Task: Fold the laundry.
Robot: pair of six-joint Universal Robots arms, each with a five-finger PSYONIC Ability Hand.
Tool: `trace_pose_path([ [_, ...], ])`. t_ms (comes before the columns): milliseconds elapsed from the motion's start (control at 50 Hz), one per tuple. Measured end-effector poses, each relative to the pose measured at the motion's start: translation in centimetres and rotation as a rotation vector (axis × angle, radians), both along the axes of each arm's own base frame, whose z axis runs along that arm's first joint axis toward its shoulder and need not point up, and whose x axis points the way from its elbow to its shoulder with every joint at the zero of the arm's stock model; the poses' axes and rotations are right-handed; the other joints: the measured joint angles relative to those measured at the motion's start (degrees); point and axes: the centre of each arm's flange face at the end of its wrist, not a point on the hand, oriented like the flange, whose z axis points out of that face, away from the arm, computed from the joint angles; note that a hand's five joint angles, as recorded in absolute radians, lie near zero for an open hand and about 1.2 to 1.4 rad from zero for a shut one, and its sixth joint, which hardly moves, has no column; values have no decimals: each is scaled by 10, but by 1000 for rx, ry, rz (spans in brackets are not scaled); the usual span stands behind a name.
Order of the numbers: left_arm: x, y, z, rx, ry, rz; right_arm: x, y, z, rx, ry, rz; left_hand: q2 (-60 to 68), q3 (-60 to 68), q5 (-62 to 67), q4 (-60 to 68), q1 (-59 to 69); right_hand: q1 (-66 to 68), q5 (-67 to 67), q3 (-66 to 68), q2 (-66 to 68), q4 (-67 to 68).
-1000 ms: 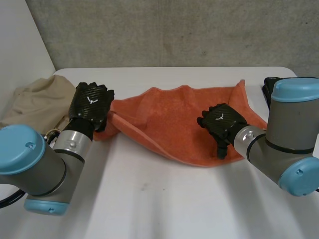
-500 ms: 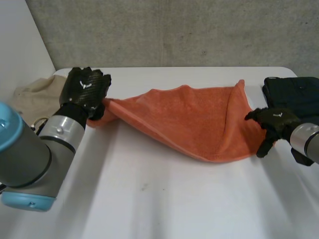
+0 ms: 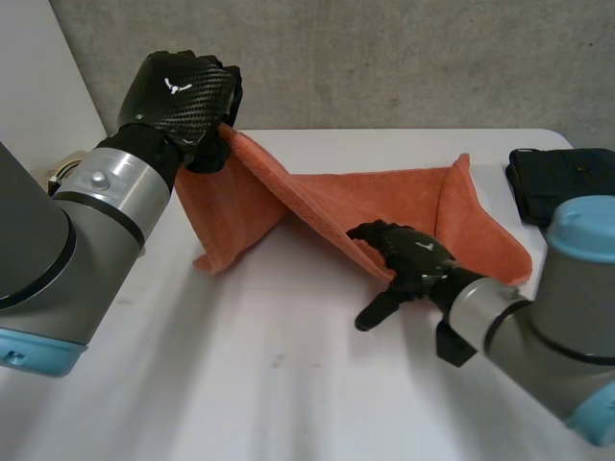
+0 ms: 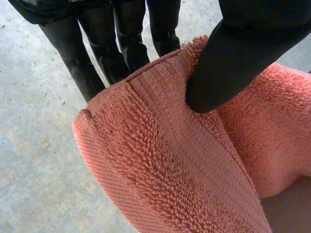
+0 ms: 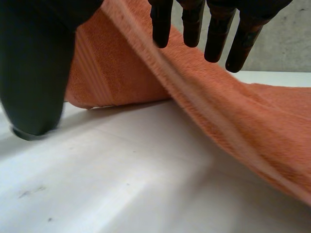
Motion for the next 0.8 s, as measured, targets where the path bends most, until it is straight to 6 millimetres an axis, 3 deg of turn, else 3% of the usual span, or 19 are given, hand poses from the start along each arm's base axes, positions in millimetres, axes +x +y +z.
trace_pose_path([
  [120, -2, 4, 3, -7, 7, -8, 17, -15, -22, -56, 29, -76, 0, 0, 0, 0, 0, 0, 0, 0, 0, 0],
  [260, 2, 10, 14, -30, 27, 7, 14, -44, -45, -116, 112, -174, 0, 0, 0, 0, 0, 9, 23, 33, 27, 16],
  [320, 7, 12, 21, -47, 38, 19, 0, -63, -51, -138, 164, -219, 0, 0, 0, 0, 0, 62, 67, 87, 81, 72],
  [440, 19, 8, 31, -73, 51, 57, -55, -113, -50, -200, 283, -336, 0, 0, 0, 0, 0, 149, 160, 190, 186, 175],
  [540, 28, 0, 31, -72, 50, 90, -83, -137, -45, -235, 328, -357, 0, 0, 0, 0, 0, 173, 186, 217, 215, 202],
  [640, 34, -6, 26, -60, 42, 111, -92, -146, -46, -220, 340, -321, 0, 0, 0, 0, 0, 260, 285, 319, 315, 305],
  [660, 35, -7, 24, -57, 40, 115, -93, -147, -48, -207, 343, -309, 0, 0, 0, 0, 0, 415, 461, 493, 491, 480],
  [680, 35, -7, 23, -55, 39, 117, -93, -148, -49, -200, 345, -302, 0, 0, 0, 0, 0, 437, 491, 525, 524, 510],
  [800, 38, -10, 17, -38, 29, 126, -94, -146, -47, -168, 371, -267, 0, 0, 0, 0, 0, 450, 526, 555, 546, 544],
])
